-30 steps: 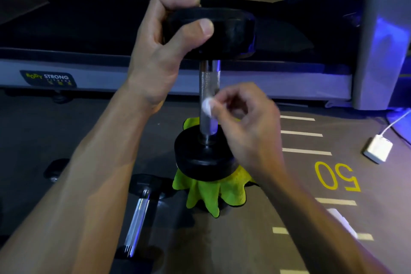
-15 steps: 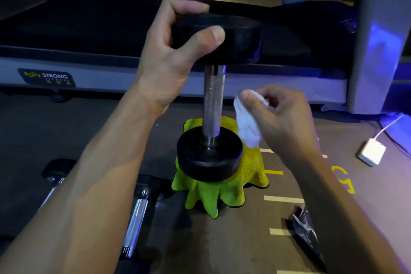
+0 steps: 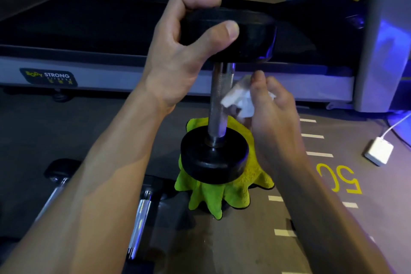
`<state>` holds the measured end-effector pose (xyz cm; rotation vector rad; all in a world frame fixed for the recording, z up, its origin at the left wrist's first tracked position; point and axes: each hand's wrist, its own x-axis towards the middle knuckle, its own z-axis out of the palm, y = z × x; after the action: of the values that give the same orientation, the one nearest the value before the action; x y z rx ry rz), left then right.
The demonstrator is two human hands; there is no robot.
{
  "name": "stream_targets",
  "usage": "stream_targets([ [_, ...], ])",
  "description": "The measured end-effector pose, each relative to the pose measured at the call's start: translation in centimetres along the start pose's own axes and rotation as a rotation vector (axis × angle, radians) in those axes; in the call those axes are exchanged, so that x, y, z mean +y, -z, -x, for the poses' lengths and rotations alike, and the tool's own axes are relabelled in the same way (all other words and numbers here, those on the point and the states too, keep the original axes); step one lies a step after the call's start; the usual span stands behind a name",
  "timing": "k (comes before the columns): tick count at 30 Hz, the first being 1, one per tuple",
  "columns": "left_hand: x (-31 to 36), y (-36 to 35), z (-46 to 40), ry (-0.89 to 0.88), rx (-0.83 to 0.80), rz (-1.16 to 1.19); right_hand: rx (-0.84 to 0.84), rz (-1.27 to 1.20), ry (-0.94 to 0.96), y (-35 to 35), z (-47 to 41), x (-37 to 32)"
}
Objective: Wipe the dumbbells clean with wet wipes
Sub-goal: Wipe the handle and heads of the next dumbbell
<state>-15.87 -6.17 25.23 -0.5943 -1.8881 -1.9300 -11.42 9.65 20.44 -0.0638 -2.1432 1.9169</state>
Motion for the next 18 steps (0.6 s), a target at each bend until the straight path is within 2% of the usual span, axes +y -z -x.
stream_targets([
  [3,-0.1,0.0,-0.1,0.005,0.024,0.001,-0.130,-0.276,-0.050,-0.1,2.4,-0.8],
  [5,-0.2,0.0,-0.1,0.001,0.038,-0.017,-0.153,-0.403,-0.036,-0.2,3.3,-1.0],
  [9,-0.1,0.1,0.0,0.015,0.029,-0.021,-0.007,-0.283,0.106,-2.1,2.6,-0.3],
  [13,0.0,0.1,0.0,0.001,0.004,-0.023,0.096,-0.249,0.081,-3.5,1.7,-1.1],
  [16,0.1,0.1,-0.1,0.007,-0.003,-0.011,0.108,0.057,0.092,-3.4,1.5,-0.7],
  [18,0.0,0.0,-0.1,0.004,-0.001,-0.009,0.070,0.126,0.111,-3.4,1.7,-0.8],
])
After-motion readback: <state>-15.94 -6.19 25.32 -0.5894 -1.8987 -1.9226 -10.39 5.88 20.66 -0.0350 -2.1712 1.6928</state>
